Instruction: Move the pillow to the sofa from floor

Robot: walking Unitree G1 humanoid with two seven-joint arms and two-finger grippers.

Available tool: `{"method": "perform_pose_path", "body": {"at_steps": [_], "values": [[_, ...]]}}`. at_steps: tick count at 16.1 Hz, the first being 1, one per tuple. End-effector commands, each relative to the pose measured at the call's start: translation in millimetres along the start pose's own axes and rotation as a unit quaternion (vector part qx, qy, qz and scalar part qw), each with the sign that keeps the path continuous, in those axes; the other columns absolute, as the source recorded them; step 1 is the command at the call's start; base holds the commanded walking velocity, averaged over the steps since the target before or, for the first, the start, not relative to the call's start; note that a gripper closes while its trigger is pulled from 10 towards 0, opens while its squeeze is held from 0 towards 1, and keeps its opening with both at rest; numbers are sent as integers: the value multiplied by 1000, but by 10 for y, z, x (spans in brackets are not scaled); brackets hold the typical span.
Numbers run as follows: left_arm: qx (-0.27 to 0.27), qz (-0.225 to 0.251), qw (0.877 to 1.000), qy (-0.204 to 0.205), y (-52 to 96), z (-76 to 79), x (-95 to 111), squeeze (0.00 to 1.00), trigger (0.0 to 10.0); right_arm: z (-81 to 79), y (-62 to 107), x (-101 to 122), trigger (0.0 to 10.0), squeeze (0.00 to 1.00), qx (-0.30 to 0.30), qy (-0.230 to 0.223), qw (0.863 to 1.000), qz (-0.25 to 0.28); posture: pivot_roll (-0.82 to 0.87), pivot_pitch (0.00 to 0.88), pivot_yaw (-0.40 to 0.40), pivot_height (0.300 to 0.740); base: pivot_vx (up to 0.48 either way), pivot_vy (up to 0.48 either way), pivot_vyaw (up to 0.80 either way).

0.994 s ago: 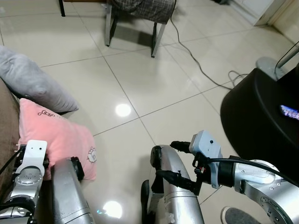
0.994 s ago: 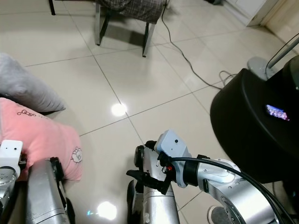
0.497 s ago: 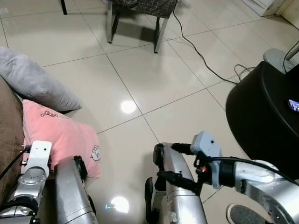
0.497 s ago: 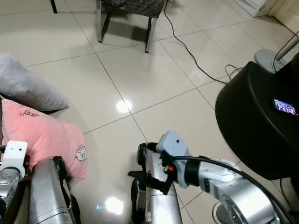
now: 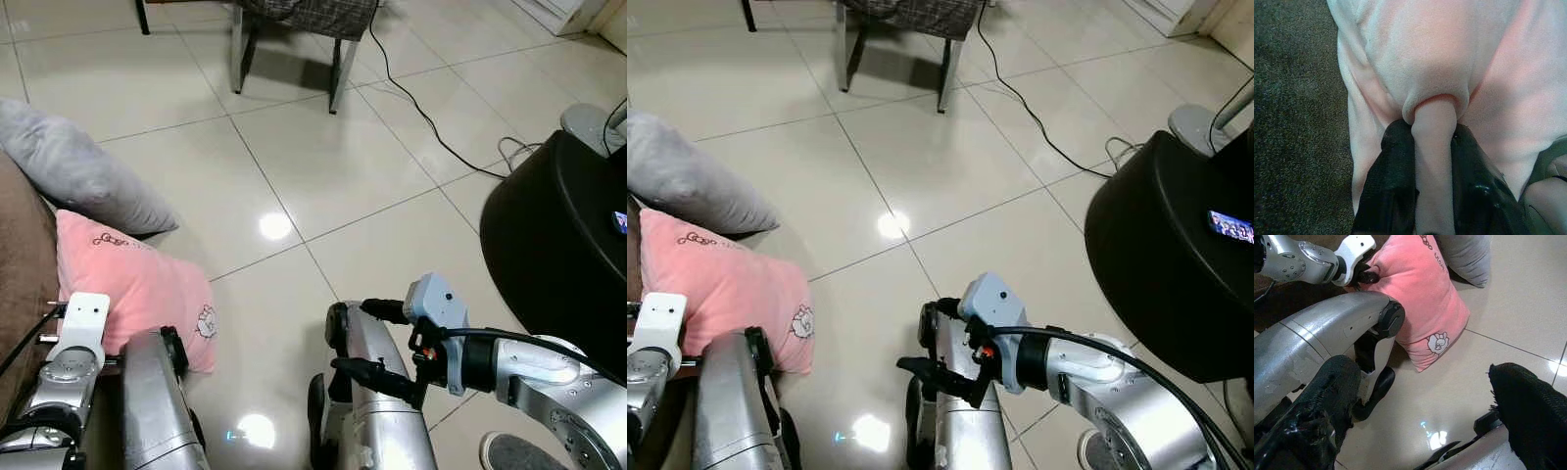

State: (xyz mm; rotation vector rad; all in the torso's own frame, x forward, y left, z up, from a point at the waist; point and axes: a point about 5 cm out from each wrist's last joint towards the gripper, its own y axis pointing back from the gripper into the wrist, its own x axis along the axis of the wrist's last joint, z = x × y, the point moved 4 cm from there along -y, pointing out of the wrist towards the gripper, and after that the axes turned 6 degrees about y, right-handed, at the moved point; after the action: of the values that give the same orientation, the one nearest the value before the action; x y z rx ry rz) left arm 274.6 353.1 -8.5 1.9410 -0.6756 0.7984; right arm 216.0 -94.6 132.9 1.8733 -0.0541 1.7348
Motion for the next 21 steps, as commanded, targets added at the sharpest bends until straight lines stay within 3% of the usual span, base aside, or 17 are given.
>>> {"method": "perform_pose_path", "body": {"at_steps": [1,7,11,12,13,15,18,19,20,21], "values": [[-20,-39,999,2,34,116,-221,0,0,35,51,-51,10000,0,-11,-6,1000,-7,-126,155,-176,491,0,0,0],[-34,-36,998,23,29,212,-187,0,0,48,68,-78,10000,0,-28,-13,999,-5,-119,131,-163,491,0,0,0],[-103,-5,993,63,53,554,-61,0,0,105,50,-153,10000,0,-65,-21,998,-7,-96,94,-135,491,0,0,0],[-136,14,988,74,81,744,25,0,0,178,30,-185,10000,0,-88,-23,996,-7,-87,67,-112,491,0,0,0],[-147,22,986,78,95,814,61,0,0,204,22,-194,10000,0,-96,-24,995,-6,-87,67,-112,491,0,0,0],[-207,69,970,108,201,1246,331,0,0,384,5,-224,10000,0,-160,-30,987,2,-79,30,-84,491,0,0,0],[-310,161,931,104,509,1932,883,0,0,527,34,-254,10000,0,-227,-41,973,17,-79,0,-60,491,0,0,0],[-329,190,920,92,605,2071,1041,0,0,558,43,-250,10000,0,-243,-40,969,23,-81,0,-52,491,0,0,0],[-335,204,915,88,649,2115,1107,0,0,568,52,-251,10000,0,-252,-39,967,23,-81,0,-52,491,0,0,0],[-332,246,904,106,734,2143,1355,0,0,669,97,-260,10000,0,-296,-27,955,18,-91,0,-29,491,0,0,0]]}}
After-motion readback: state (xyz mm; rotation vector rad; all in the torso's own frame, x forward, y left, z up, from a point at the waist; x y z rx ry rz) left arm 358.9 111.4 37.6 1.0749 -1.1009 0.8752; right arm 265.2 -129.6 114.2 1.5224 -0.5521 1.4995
